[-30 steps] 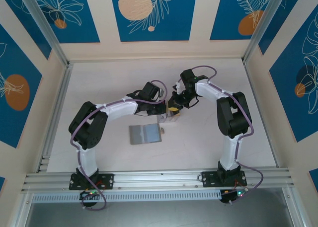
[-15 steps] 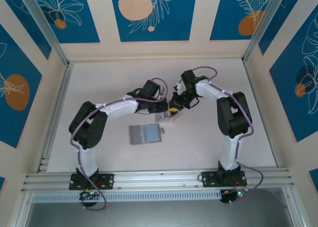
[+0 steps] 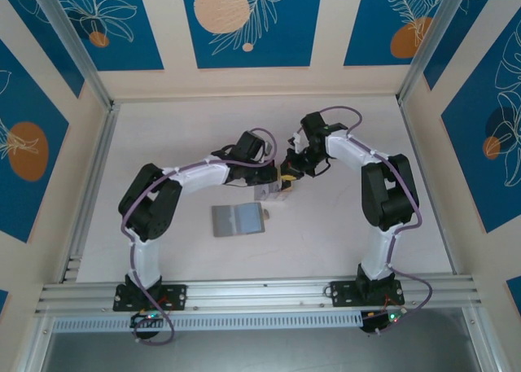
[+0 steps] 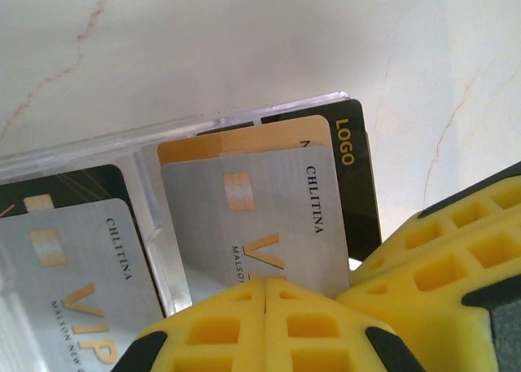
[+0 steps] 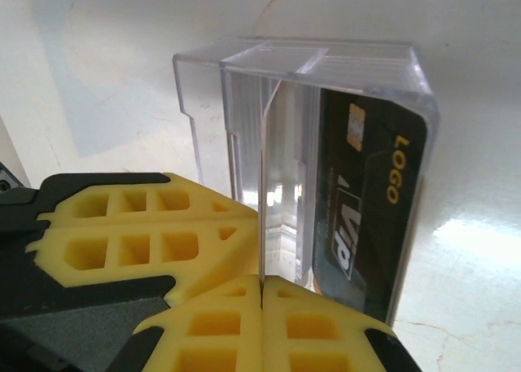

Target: Put the credit cards into the card holder

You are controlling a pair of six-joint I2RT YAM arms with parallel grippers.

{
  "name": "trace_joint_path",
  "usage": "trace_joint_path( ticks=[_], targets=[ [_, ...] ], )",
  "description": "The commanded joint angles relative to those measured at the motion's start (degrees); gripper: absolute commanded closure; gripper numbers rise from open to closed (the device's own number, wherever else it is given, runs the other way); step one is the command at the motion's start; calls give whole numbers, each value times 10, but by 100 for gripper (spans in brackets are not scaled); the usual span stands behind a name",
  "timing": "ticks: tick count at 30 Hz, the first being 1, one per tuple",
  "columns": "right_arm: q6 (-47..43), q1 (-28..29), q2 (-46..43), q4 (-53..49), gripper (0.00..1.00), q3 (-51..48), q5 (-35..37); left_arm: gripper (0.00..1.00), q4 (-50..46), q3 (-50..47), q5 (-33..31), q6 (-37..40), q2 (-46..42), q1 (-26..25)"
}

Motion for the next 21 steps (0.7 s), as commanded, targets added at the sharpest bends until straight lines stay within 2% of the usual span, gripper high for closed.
trace_joint_path(
  ticks=[1, 9, 15, 21],
  targets=[
    [-1, -3, -18, -20, 100, -7, -7, 100, 17, 14, 18, -7, 18, 1],
    [-2, -5, -24, -26, 100, -9, 7, 100, 0, 30, 6, 4, 49, -8],
    [-4, -8, -24, -27, 89, -6, 2, 100, -13, 29, -16, 13, 56, -13],
    [-3, -11, -25, -23, 88, -6, -8, 100, -28, 36, -38, 26, 61, -19]
  ],
)
